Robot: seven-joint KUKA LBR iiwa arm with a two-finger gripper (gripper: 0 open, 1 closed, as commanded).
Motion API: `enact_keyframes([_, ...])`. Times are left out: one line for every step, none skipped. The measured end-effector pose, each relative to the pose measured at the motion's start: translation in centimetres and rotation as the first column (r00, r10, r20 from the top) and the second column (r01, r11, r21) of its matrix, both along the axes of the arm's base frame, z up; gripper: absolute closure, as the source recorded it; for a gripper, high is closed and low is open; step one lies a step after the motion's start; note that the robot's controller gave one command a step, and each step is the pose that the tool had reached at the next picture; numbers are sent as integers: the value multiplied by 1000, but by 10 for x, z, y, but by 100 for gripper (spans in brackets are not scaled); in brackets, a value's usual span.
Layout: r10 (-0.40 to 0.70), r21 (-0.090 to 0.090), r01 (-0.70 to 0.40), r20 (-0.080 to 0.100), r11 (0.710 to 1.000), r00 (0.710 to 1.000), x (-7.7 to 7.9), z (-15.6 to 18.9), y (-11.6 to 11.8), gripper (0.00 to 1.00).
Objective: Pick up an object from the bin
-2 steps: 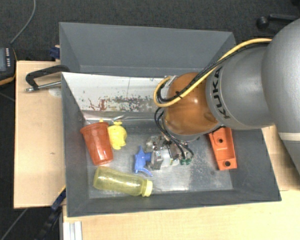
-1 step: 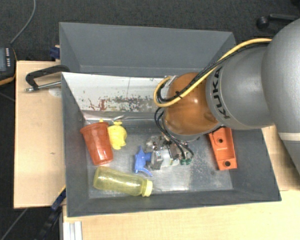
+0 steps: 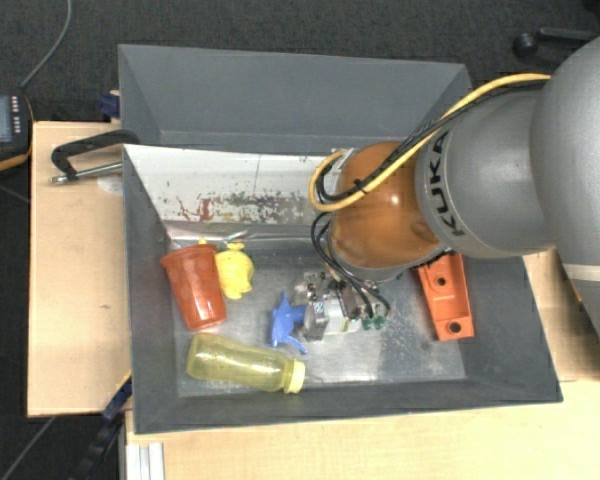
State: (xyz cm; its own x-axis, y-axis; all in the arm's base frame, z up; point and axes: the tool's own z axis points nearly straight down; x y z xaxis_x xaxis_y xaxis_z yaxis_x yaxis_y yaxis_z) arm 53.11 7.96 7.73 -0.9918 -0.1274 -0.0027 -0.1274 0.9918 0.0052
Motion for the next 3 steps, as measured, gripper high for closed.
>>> enact_keyframes([0,0,0,2,1000,1000,0,23,0,100])
enact_keyframes([1,1,-1,10,1000,1000,2,39,1,100])
enact_keyframes([1,1,-1,10,1000,1000,3,55,1,100])
